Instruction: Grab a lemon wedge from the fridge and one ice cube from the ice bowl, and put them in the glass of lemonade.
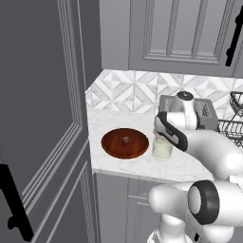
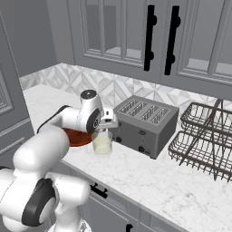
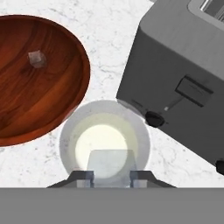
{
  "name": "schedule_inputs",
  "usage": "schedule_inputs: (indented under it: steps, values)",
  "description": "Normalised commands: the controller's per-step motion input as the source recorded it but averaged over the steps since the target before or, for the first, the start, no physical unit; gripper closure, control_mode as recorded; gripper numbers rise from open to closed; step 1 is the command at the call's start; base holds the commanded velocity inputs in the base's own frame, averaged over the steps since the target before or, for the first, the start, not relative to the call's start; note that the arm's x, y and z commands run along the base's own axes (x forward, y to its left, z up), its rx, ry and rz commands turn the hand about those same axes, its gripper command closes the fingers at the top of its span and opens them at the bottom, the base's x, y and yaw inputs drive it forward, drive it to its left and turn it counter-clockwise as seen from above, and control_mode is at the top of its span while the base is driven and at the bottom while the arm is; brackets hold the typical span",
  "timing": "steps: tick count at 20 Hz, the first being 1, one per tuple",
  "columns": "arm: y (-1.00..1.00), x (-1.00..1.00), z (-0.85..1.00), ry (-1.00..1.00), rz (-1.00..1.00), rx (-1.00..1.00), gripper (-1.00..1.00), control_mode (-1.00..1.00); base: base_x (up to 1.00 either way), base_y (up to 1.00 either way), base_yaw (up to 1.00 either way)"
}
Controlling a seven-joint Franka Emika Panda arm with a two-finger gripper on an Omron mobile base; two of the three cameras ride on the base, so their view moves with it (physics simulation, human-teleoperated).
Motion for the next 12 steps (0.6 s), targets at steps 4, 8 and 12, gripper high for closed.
schedule_inputs:
  steps: [4,8,12]
  values:
    - [0.00,0.38,0.00,0.01,0.00,0.00,1.00,-1.00,0.00,0.00,0.00]
    - [0.00,0.04,-0.11,0.00,0.00,0.00,1.00,-1.00,0.00,0.00,0.00]
    - [0.09,-0.01,-0.11,-0.01,0.00,0.01,1.00,-1.00,0.00,0.00,0.00]
